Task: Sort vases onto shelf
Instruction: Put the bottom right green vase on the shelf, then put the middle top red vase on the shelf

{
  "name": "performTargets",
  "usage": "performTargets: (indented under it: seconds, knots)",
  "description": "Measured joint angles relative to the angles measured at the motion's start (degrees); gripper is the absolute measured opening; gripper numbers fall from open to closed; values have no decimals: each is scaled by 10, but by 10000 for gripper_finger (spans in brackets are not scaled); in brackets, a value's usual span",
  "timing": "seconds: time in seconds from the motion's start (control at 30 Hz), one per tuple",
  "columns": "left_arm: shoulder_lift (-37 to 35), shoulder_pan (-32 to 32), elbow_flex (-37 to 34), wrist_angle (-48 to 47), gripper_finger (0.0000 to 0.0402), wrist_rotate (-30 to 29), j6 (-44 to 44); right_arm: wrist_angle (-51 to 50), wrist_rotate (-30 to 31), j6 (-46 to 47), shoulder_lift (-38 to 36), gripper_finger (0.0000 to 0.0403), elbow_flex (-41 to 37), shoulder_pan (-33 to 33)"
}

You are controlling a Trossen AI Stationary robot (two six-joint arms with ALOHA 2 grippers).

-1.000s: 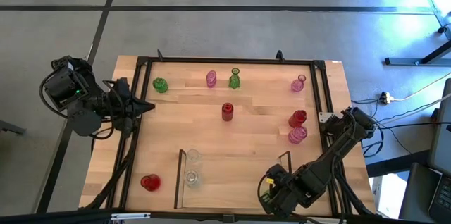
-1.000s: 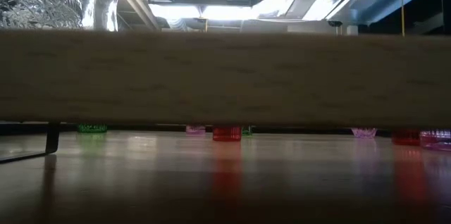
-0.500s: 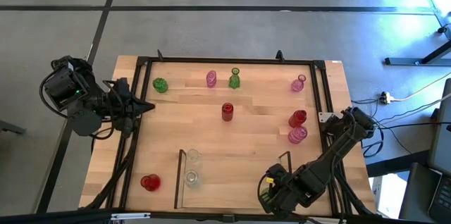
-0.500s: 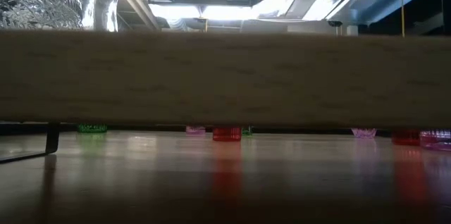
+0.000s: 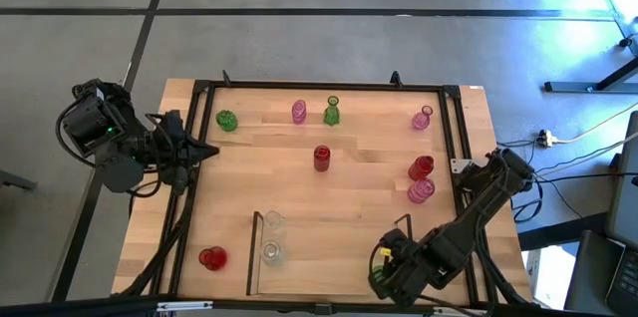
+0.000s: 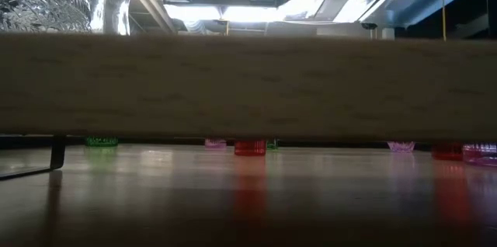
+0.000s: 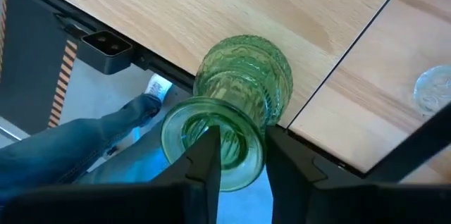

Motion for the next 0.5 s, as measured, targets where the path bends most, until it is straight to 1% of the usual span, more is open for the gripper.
performTargets:
  seconds: [0.27,0.5]
  knots:
    - [0,0,0,0,0,2,0,-15,-5,0,-1,92,18,0]
    - [0,0,0,0,0,2,0,-75,-4,-1,-1,92,54,0]
